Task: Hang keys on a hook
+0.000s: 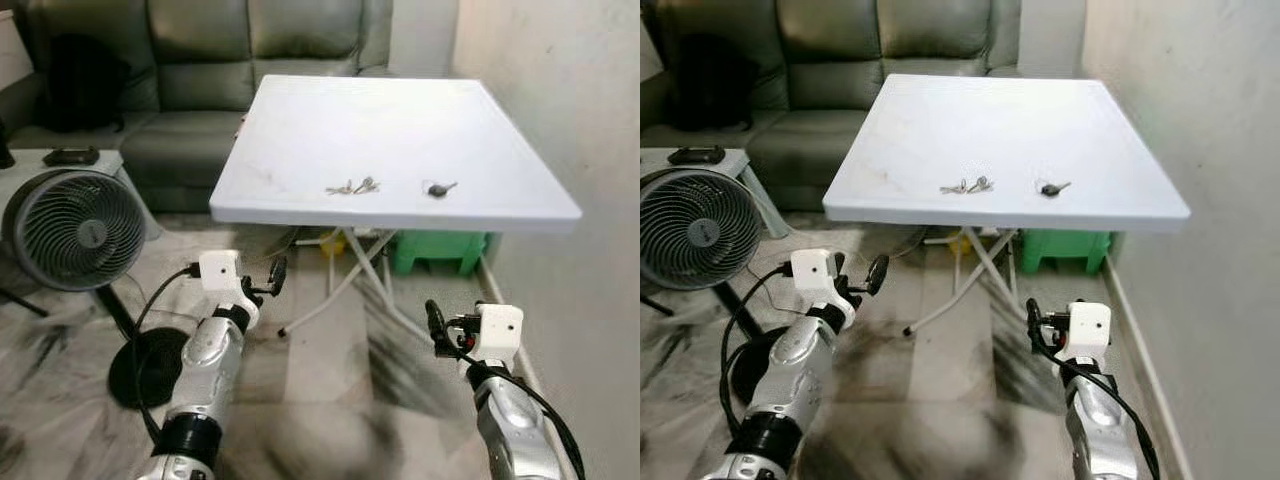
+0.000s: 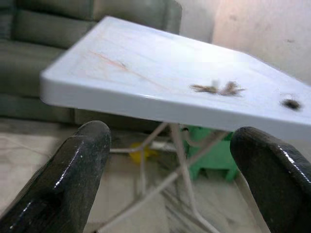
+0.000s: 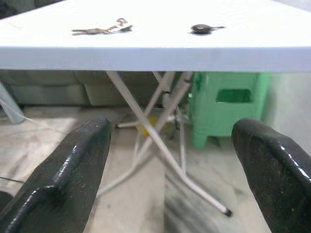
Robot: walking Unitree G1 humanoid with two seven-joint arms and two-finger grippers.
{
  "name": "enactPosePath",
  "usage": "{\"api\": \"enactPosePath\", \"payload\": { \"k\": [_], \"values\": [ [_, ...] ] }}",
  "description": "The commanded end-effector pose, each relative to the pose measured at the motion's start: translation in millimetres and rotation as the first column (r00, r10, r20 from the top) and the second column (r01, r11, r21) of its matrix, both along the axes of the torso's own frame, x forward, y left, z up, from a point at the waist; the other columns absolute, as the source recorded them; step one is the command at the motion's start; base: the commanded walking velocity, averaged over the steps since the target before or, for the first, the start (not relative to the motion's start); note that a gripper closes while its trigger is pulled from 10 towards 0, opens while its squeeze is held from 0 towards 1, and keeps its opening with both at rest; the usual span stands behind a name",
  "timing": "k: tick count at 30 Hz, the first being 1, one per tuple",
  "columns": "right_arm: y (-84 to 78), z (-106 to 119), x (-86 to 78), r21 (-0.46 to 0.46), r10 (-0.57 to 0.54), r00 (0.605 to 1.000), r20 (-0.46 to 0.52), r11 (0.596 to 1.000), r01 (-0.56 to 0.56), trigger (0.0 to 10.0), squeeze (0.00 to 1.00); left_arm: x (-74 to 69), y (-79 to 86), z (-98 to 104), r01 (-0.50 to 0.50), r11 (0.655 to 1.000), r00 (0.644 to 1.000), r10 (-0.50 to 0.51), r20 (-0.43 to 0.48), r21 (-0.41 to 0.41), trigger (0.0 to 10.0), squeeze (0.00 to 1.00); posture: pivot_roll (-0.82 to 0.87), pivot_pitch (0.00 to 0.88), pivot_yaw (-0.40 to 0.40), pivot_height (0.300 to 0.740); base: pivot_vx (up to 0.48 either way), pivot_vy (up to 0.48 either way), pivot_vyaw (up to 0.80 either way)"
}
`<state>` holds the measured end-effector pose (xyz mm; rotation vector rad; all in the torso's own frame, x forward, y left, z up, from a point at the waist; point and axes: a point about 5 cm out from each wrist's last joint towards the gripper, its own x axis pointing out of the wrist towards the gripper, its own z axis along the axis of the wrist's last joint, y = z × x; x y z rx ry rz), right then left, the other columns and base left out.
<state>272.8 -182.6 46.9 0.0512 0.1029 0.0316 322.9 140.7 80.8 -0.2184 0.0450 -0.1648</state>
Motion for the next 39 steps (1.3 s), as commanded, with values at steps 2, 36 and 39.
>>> {"api": "enactPosePath", "payload": {
  "k": [2, 36, 39],
  "values": [
    [6.0, 3.3, 2.6, 0.005, 0.024, 1.000, 0.013, 1.000, -0.024, 10.0, 0.00, 0.9, 4.9, 1.7, -0.017, 1.000, 1.000, 0.017, -0.001, 0.006, 10.0, 0.00, 0.06, 0.000, 0.016, 0.740, 0.328, 0.000, 0.00],
    [19.2, 32.7, 11.4, 0.075, 0.132, 0.978, 0.163, 0.986, -0.146, 10.0, 0.00, 2.7, 4.1, 8.0, -0.026, 1.000, 0.999, 0.026, 0.019, -0.005, 10.0, 0.00, 0.07, 0.000, 0.003, 0.740, 0.316, 0.000, 0.00],
    [19.1, 32.9, 12.3, 0.070, 0.142, 0.977, 0.160, 0.985, -0.155, 10.0, 0.00, 2.7, 3.3, 8.1, -0.028, 1.000, 0.999, 0.028, 0.019, -0.006, 10.0, 0.00, 0.07, 0.000, 0.001, 0.740, 0.315, 0.000, 0.00]
  ]
}}
